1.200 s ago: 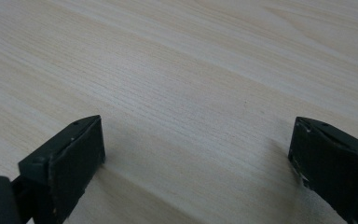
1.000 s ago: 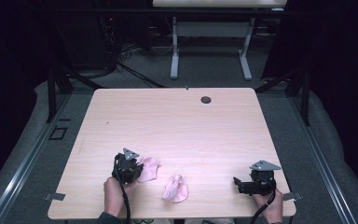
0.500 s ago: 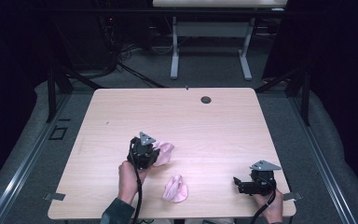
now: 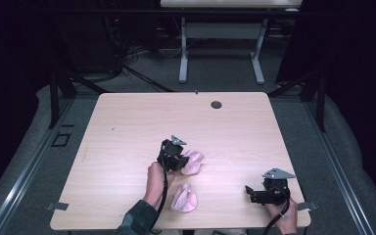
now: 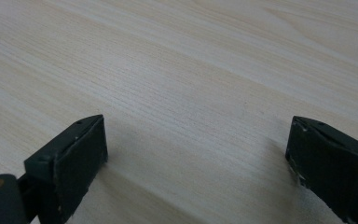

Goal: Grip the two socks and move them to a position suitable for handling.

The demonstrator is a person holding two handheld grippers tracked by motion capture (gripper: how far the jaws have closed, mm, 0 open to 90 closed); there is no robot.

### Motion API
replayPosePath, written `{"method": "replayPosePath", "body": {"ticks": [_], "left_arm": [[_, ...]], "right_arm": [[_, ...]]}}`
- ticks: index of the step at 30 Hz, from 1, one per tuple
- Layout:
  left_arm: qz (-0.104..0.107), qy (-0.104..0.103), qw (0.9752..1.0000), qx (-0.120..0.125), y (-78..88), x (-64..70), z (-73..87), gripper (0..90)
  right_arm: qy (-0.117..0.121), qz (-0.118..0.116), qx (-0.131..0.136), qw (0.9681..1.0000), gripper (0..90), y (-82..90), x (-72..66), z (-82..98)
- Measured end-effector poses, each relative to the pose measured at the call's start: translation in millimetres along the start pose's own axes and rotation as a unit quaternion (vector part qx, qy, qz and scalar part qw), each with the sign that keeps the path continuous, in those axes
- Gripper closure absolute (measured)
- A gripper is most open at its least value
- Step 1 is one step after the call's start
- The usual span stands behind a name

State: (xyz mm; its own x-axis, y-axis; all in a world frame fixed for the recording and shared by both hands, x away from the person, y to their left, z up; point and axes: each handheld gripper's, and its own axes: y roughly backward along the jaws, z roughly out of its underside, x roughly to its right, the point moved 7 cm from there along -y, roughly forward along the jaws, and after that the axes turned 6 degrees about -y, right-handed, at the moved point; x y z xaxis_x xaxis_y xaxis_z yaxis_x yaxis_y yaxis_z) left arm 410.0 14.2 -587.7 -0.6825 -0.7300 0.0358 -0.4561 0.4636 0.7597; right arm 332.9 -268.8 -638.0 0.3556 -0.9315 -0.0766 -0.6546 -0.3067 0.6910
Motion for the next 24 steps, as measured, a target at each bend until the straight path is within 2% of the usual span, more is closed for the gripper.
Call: {"method": "replayPosePath", "body": {"ticks": [4, 7, 10, 12, 13, 14, 16, 20, 24], "left_arm": [[0.012, 0.005, 0.9997, -0.023, -16.4, 2.5, 4.4, 82.7], [0.016, 0.009, 0.9994, -0.03, -23.0, 3.2, 6.7, 80.0], [0.021, 0.017, 0.9993, -0.027, -24.5, 2.8, 6.3, 68.2], [0.025, 0.022, 0.9992, -0.021, -23.4, 3.0, 5.5, 55.1], [0.027, 0.027, 0.9992, -0.014, -21.1, 3.0, 4.5, 55.1], [0.025, 0.026, 0.9993, -0.008, -16.9, 1.4, 3.8, 40.0], [0.029, 0.025, 0.9992, -0.007, -11.2, 0.6, 4.1, 31.8], [0.035, 0.015, 0.9992, -0.015, 1.5, -0.1, 5.9, 19.9], [0.025, -0.008, 0.9996, -0.009, 20.3, -1.6, 8.7, 14.1]], "right_arm": [[0.001, 0.0, 0.0, 1.0, 4.6, 0.0, 0.4, -0.1], [0.0, 0.001, 0.0, 1.0, 4.8, 0.2, 0.0, 0.0], [0.001, -0.001, 0.0, 1.0, 4.7, 0.1, 0.4, 0.0], [0.001, 0.0, -0.001, 1.0, 4.7, 0.1, 0.5, 0.0], [0.001, 0.0, -0.001, 1.0, 4.7, 0.1, 0.5, 0.0], [0.001, 0.004, 0.0, 1.0, 4.4, 0.2, 1.0, -0.2], [-0.004, 0.006, -0.001, 1.0, 3.4, -0.2, 1.4, -0.3], [-0.01, 0.006, -0.009, 0.9999, 0.3, -1.4, 2.1, -0.7], [-0.01, 0.005, -0.012, 0.9999, 0.0, -1.5, 1.2, -1.3]]}}
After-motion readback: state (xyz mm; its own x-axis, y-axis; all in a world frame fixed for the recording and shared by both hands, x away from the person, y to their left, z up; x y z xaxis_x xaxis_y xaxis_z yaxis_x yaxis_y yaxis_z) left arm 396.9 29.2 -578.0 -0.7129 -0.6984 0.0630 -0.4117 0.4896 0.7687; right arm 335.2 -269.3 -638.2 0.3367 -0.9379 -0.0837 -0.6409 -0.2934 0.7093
